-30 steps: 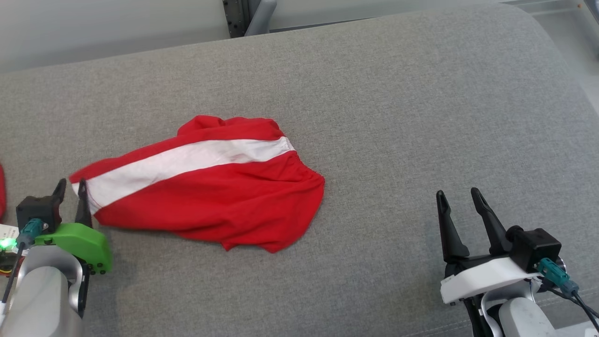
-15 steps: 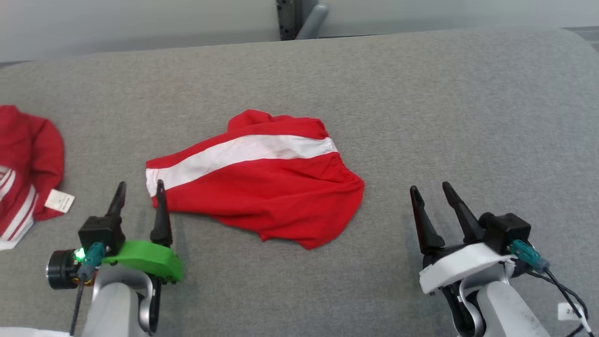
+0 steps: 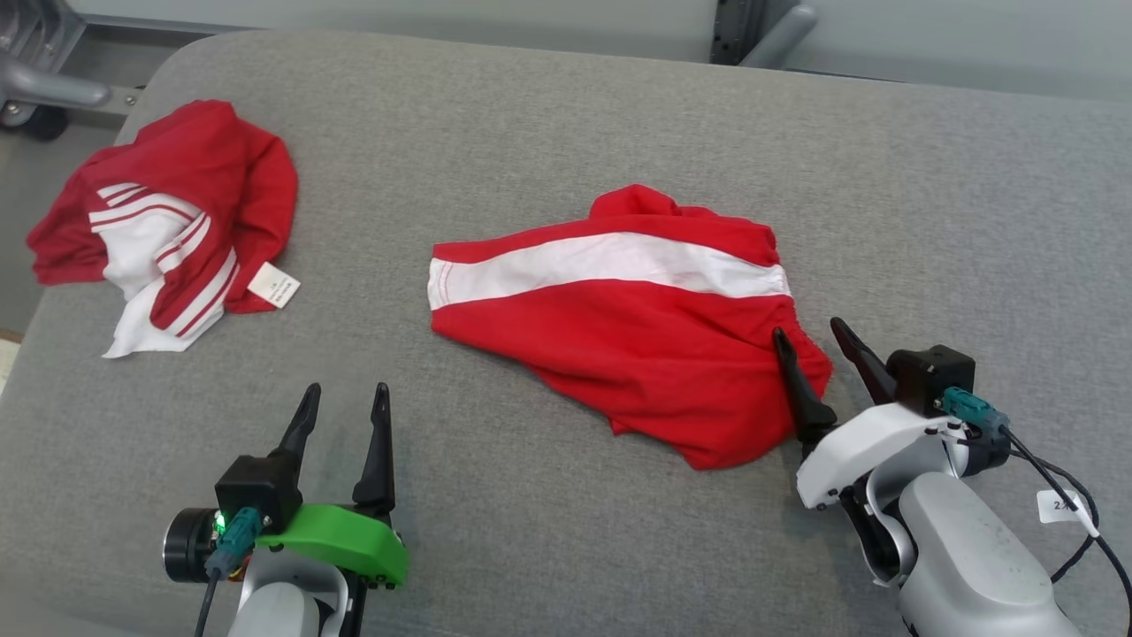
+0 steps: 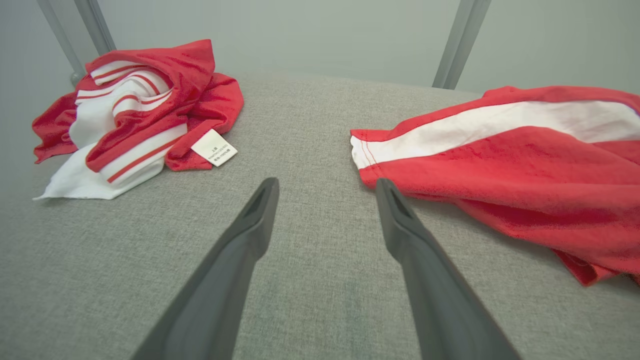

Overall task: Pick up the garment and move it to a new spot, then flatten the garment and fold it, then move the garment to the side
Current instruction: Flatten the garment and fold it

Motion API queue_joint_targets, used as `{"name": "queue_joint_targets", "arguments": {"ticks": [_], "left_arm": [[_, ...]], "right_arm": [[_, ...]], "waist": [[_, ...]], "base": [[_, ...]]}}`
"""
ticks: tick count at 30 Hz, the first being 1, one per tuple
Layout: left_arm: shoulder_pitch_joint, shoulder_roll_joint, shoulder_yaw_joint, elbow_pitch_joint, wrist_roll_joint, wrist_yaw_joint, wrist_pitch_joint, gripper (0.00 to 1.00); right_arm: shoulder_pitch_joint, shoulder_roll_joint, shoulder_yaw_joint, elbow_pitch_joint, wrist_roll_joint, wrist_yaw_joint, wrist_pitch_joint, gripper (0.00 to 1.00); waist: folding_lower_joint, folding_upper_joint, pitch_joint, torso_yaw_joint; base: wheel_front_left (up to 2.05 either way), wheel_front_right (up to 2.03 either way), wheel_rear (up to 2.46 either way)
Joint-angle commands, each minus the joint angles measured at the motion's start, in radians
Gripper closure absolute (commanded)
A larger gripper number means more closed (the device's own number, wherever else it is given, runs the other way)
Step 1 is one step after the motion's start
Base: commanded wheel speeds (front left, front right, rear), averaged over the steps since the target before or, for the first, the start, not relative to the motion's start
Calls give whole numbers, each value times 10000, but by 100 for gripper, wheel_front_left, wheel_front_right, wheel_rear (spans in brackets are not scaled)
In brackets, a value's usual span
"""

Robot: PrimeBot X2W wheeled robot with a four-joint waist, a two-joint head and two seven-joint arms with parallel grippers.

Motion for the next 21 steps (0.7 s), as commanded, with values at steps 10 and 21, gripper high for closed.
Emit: {"name": "queue_joint_targets", "arguments": {"ticks": [10,21], "left_arm": [[-19,-4,-262,-239,-253,163,-2,0],[338,2,-313,3,-352,154,-2,0]], "right_arm": [[-738,-136,394,1101,-93,-7,-29,100],[25,8,394,699,-123,-7,-29,100]], "waist": [[0,97,242,602],[0,97,-493,-212]], "base": [[0,0,0],[0,0,0]]}}
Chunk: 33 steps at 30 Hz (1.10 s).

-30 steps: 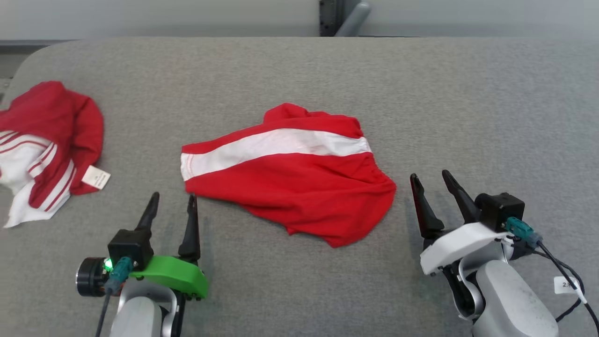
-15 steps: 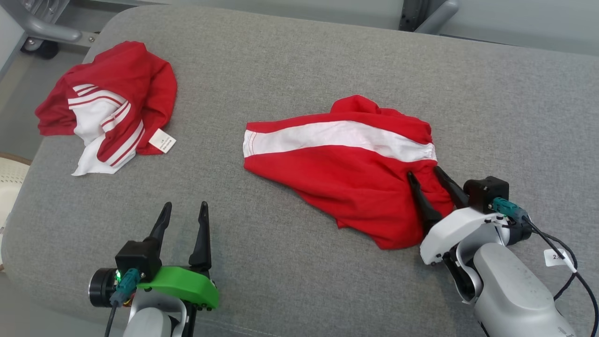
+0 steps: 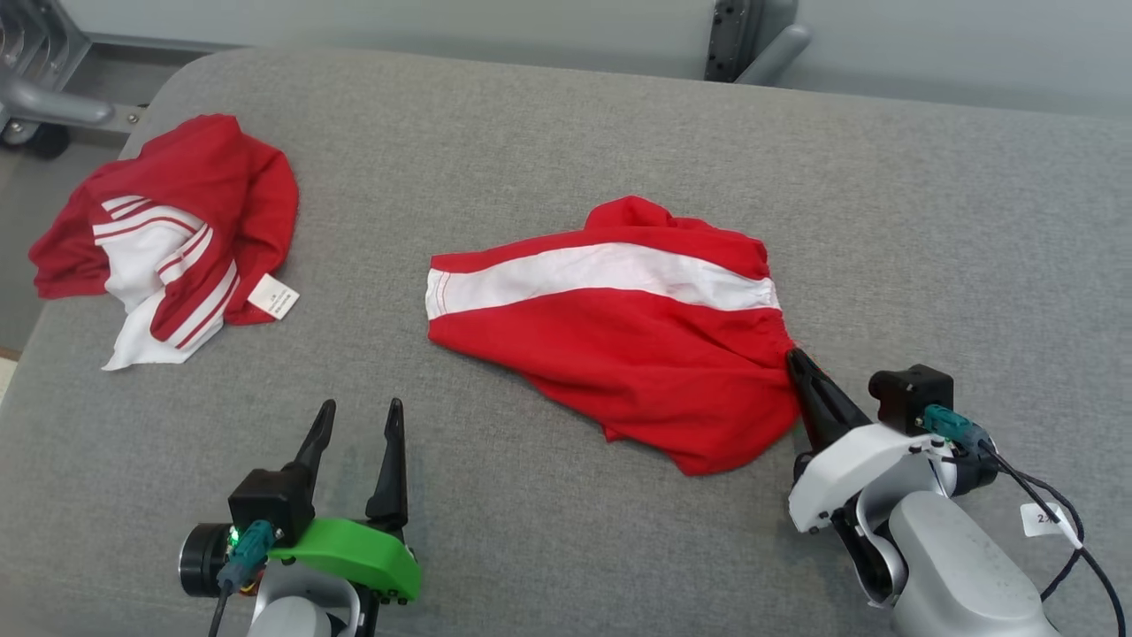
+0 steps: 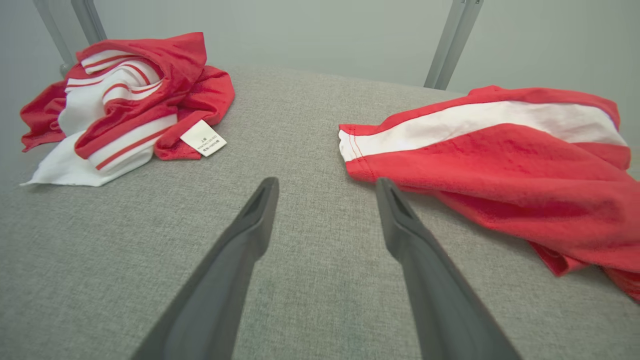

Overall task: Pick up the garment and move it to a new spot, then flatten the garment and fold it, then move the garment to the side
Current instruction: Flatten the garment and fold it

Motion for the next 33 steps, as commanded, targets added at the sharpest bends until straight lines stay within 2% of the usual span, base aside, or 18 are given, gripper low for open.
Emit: {"name": "queue_joint_targets", "arguments": {"ticks": [1,5,6,7,12,18,33], "left_arm": [[172,17,29,27,-35,20,-2,0],[327,17,9,97,38,-42,-2,0],[357,17,23,125,41,-59,-2,0],[366,18,53,113,13,-70,-2,0],[611,18,40,-8,32,-33,-2,0],[1167,18,200,-252,177,40,-3,0],[2445,19,1579,-833,482,155,0,0]], "right_arm": [[260,30,-31,-125,41,-7,-28,100],[634,113,-45,-317,75,-7,-28,100],[729,132,-63,-318,90,-7,-29,70],[799,163,-51,-322,91,-7,-29,0],[1054,253,-156,-414,11,-7,-28,0],[1497,470,-748,-740,-282,-7,-29,0],[3051,814,-2311,-2427,-1280,-7,-28,0]], "waist": [[0,97,-359,-367],[0,97,-615,-586],[0,97,-671,-627],[0,97,-712,-664],[0,97,-943,-743],[0,97,-1454,-837],[0,97,-2098,-2012]], "base": [[0,0,0],[0,0,0],[0,0,0],[0,0,0],[0,0,0],[0,0,0],[0,0,0]]}}
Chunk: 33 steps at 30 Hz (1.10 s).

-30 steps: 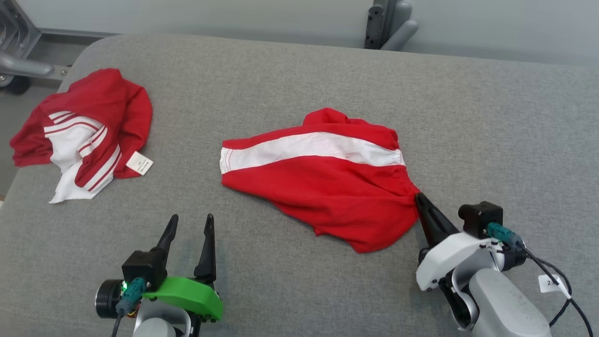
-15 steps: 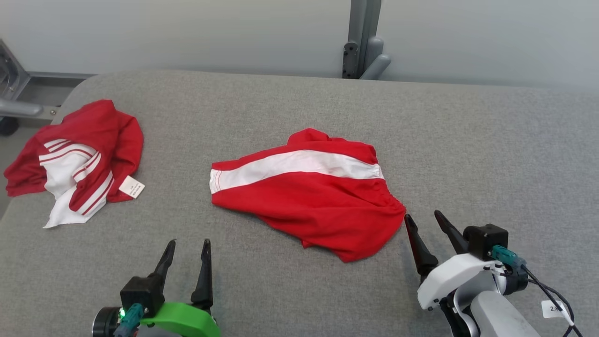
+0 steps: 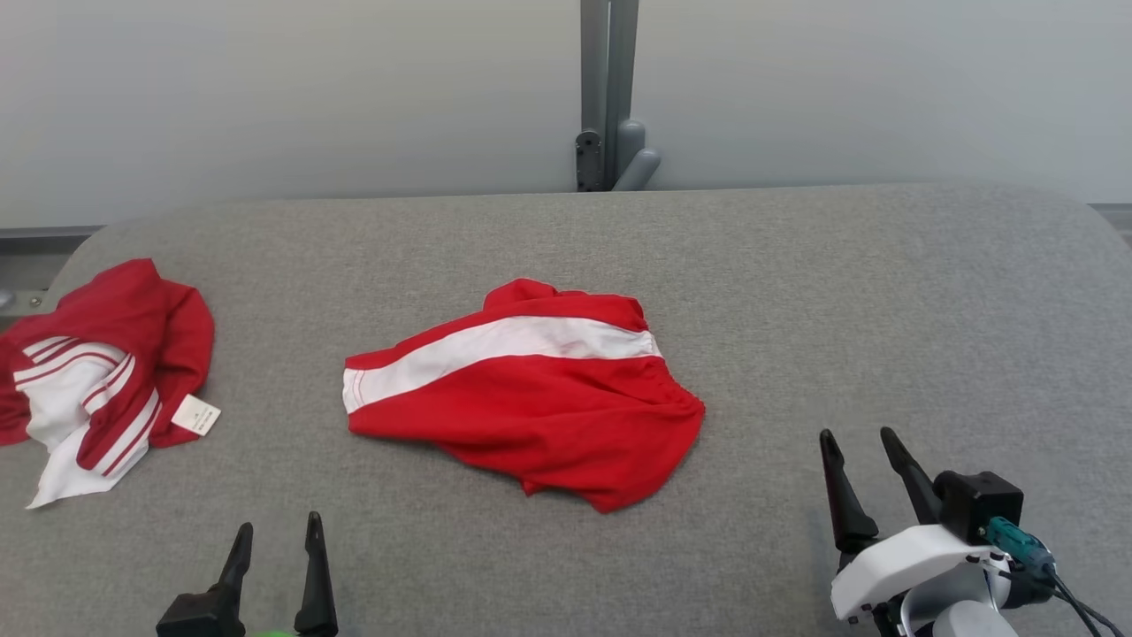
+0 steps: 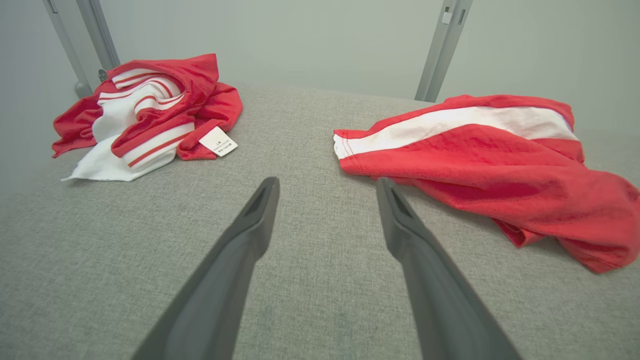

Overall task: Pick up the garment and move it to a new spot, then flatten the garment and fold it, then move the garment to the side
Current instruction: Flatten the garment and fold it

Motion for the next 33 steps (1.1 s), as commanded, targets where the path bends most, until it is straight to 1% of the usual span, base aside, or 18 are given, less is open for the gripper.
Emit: {"name": "queue_joint_targets", "arguments": {"ticks": [1,5,10,12,19,25,28,33], "left_arm": [[154,23,84,-77,45,44,6,0],[285,25,327,-153,79,84,8,0],[303,25,509,-235,55,70,8,0],[277,25,539,-252,-167,42,8,0],[33,25,436,-263,-305,6,8,0],[-1183,25,258,89,-430,-309,8,0],[-2162,45,249,532,-433,-535,6,0],[-3574,181,342,1447,-371,-707,8,0]], "right_arm": [[199,-18,-85,-120,-88,-7,-28,0],[510,-3,-271,-413,-135,-7,-29,0],[720,1,-265,-591,-5,-7,-29,0],[730,0,-262,-620,13,-7,-29,0],[564,4,-127,-662,122,-7,-29,0],[-312,3,195,-849,272,-7,-29,0],[-993,-1,496,-779,361,-7,-29,0],[-2146,-4,1095,-633,442,-7,-29,0]], "waist": [[0,97,-113,-315],[0,97,-94,-632],[0,97,-32,-883],[0,97,3,-923],[0,97,364,-834],[0,97,1612,-605],[0,97,2221,-542],[0,97,3108,-535]], "base": [[0,0,0],[0,0,0],[0,0,0],[0,0,0],[0,0,0],[0,0,0],[0,0,0],[0,0,0]]}}
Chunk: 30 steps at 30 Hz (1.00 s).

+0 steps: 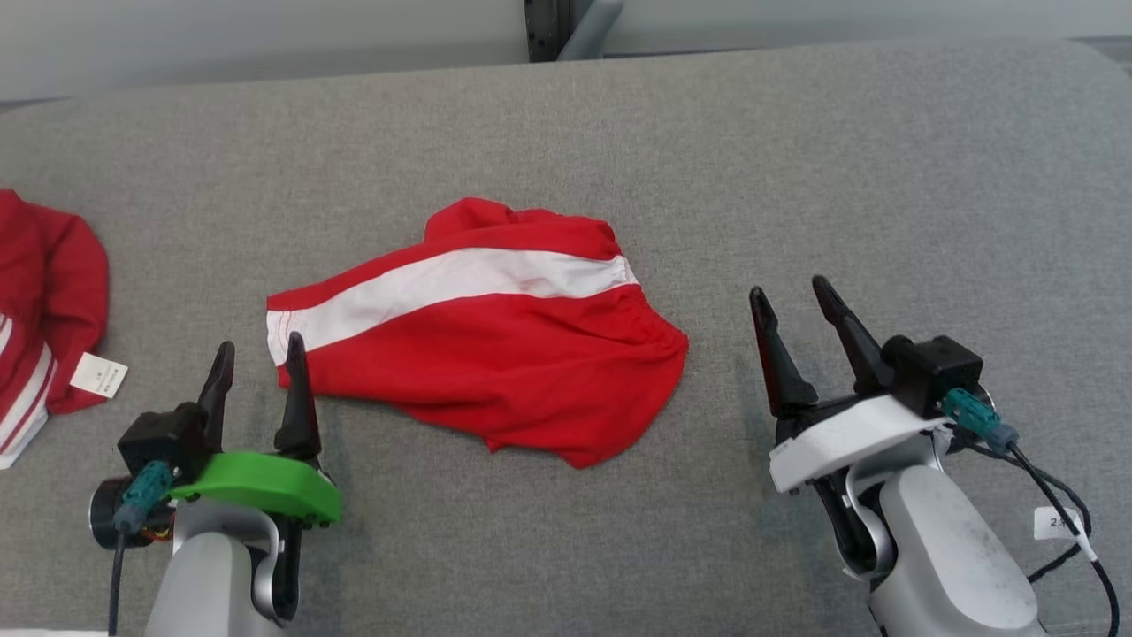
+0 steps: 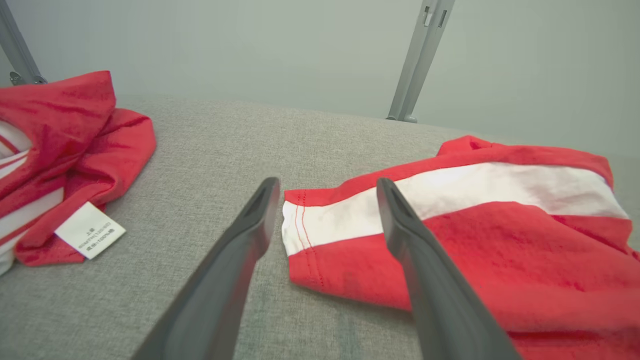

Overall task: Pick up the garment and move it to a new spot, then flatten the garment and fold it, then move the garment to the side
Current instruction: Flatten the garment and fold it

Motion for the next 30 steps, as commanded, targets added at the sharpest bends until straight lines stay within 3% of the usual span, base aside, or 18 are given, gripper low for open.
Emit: {"name": "queue_joint_targets", "arguments": {"ticks": [1,18,19,20,21,22,27,29,30], "left_arm": [[-392,96,17,306,14,-42,11,0],[-2257,479,189,2963,42,-152,25,0],[-2288,487,152,3061,51,-160,27,4],[-2306,473,105,3157,47,-167,30,21],[-2336,469,42,3290,67,-174,42,31],[-2362,456,-1,3406,28,-181,50,50],[-2531,355,-552,3785,-173,-183,65,78],[-2583,353,-765,3839,-306,-185,67,97],[-2603,368,-869,3850,-379,-186,67,100]], "right_arm": [[-246,-36,96,43,85,-7,-29,0],[-1178,-34,774,-45,194,-7,-29,0],[-1221,-34,810,-30,196,-7,-29,0],[-1242,-34,849,-18,195,-7,-29,0],[-1270,-34,882,3,200,-7,-29,0],[-1316,-34,910,26,207,-7,-29,0],[-1730,-34,1348,474,507,-7,-29,0],[-1939,-34,1587,727,744,-7,-27,0],[-2034,-32,1732,876,941,-7,-27,0]], "waist": [[0,97,1008,121],[0,97,1970,-7],[0,97,1987,-5],[0,97,1994,-3],[0,97,2004,4],[0,97,2012,13],[0,97,2000,104],[0,97,2002,159],[0,97,2003,192]], "base": [[0,0,0],[0,0,0],[0,0,0],[0,0,0],[0,0,0],[0,0,0],[0,0,0],[0,0,0],[0,0,0]]}}
